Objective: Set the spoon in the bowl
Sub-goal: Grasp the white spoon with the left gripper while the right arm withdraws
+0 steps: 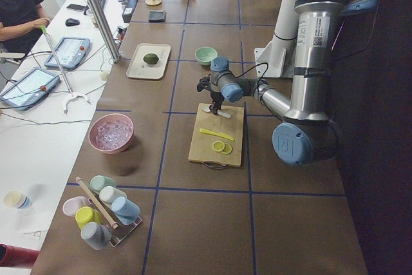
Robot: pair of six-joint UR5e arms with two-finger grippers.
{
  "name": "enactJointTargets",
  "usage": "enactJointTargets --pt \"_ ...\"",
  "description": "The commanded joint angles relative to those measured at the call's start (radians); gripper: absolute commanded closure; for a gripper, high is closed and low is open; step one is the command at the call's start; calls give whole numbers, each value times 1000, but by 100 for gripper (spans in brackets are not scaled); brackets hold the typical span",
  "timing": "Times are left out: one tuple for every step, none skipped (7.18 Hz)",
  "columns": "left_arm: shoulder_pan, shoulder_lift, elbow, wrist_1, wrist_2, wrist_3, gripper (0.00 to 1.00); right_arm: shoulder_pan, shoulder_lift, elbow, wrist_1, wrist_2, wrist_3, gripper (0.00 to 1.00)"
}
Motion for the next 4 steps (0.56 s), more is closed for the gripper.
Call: enactJointTargets --pt "-3 -1 -7 0 -3 -7 100 0 -2 0 0 0 3 1" --pt "-3 -1 -9 0 -6 -8 100 0 -2 -1 0 -2 3 1" --pt "-3 -1 -9 0 -6 -8 100 -2 -2 -3 0 -2 4 1" --pt "-3 -2 -16 0 -7 -8 100 0 -2 -3 0 -2 4 1"
